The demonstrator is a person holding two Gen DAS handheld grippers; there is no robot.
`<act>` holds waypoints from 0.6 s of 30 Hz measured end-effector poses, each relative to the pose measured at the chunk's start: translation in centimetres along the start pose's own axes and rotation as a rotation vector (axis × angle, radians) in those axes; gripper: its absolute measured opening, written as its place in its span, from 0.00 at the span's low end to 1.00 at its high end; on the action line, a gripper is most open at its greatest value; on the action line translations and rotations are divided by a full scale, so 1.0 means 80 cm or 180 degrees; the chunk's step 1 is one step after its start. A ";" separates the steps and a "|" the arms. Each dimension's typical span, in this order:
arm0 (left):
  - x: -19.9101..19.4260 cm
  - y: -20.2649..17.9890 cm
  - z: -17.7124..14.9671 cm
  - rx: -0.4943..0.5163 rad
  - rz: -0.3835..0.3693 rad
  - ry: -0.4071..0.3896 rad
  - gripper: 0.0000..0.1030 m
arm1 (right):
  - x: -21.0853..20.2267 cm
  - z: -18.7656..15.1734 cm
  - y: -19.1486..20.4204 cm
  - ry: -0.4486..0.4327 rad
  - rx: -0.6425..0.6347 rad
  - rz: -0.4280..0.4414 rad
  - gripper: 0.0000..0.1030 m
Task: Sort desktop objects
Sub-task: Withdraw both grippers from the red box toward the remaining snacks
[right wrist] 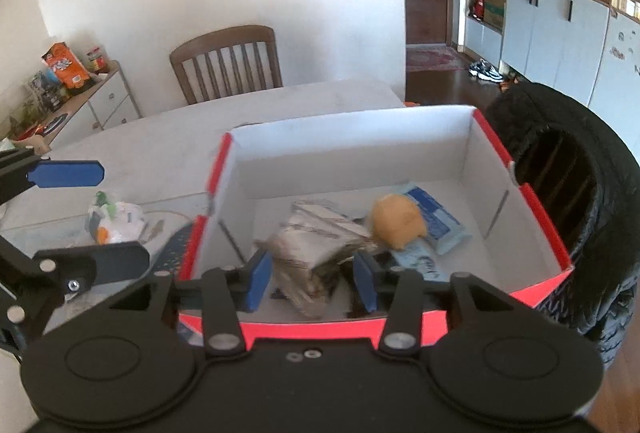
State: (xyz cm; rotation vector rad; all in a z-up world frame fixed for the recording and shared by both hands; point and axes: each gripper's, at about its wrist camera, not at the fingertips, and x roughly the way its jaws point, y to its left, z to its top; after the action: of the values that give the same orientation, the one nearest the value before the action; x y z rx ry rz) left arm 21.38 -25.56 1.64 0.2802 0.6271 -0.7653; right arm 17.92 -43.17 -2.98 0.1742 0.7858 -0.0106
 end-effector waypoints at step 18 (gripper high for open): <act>-0.104 0.108 -0.097 -0.0341 0.0292 -0.0272 1.00 | 0.011 -0.004 0.117 -0.0181 -0.0110 0.0289 0.77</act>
State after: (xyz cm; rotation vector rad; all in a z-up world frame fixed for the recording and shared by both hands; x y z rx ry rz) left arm 19.71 -11.44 0.83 0.1756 0.5686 -0.6499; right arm 19.02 -33.81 -2.42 0.1760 0.7203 0.0836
